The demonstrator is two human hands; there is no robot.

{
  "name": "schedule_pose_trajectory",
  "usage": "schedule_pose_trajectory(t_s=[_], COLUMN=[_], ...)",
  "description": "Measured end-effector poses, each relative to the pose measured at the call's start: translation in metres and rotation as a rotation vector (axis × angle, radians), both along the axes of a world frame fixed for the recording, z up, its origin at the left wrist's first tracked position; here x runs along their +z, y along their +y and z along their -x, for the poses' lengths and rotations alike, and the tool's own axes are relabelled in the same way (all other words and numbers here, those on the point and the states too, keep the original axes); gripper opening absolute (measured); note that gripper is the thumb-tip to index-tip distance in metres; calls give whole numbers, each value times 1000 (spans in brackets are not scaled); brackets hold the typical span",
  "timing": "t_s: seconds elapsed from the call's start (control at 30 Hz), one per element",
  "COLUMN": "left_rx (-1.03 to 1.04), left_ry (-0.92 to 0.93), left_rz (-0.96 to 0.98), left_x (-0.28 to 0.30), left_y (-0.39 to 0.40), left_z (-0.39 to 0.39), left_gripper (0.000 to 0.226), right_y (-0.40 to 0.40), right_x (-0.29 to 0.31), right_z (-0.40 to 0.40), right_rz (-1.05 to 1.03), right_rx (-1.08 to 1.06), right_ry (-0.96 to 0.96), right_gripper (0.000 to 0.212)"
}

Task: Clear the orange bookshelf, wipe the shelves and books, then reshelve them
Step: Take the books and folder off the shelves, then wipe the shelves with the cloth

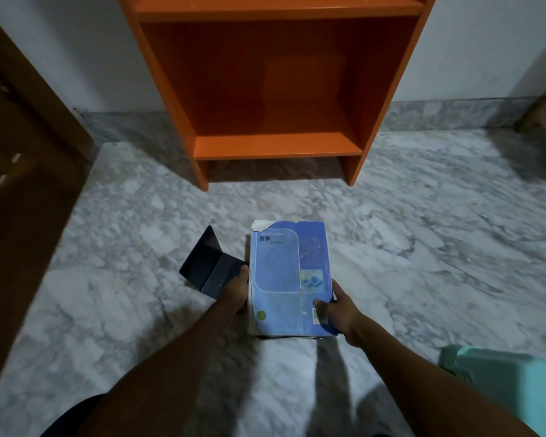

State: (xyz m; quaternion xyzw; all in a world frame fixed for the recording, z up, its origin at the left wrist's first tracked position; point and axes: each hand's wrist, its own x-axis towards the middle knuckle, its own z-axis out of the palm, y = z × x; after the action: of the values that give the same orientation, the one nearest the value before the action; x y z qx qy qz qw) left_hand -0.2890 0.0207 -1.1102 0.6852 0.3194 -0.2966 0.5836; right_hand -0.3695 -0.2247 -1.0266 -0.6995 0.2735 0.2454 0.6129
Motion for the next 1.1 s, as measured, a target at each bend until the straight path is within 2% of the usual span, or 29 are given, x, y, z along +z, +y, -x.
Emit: schedule_pose_trajectory(t_s=[0.03,0.07,0.13,0.2,0.23,0.43,0.6,0.9,1.1], left_rx=[-36,-61,-109,-142,-157,-309,-507,-566,-633], left_ry=[-34,-74,-174,-237,-264,-424,-500,-805,-977], left_rz=[-39,-83,-177,-262,-294,-343,-327,-363,-355], left_x=[0,13,83,121,135,239,398,723,908], left_y=[0,-2,-16,-22,-24,-45,-78,-147,-191], left_z=[-3,-5,1,-6,-13,-56,-93,-132,-139], left_gripper=[84,74,51,48,50,48,48,33,32], right_y=[-1,-3,-9,-14,-18,-37,-61,-115,-159], right_x=[2,6,12,24,29,129,310,647,822], right_z=[-2,-4,-12,-26,-35,-86,-121,-140,-140], right_rz=[24,47,69,117,148,321,410,513,576], right_rx=[13,30,68,69,65,195,215,104,15], right_ry=[18,40,75,88,74,-83,-195,-415,-520], right_gripper=[43,44,58,78,81,71,63,54,48])
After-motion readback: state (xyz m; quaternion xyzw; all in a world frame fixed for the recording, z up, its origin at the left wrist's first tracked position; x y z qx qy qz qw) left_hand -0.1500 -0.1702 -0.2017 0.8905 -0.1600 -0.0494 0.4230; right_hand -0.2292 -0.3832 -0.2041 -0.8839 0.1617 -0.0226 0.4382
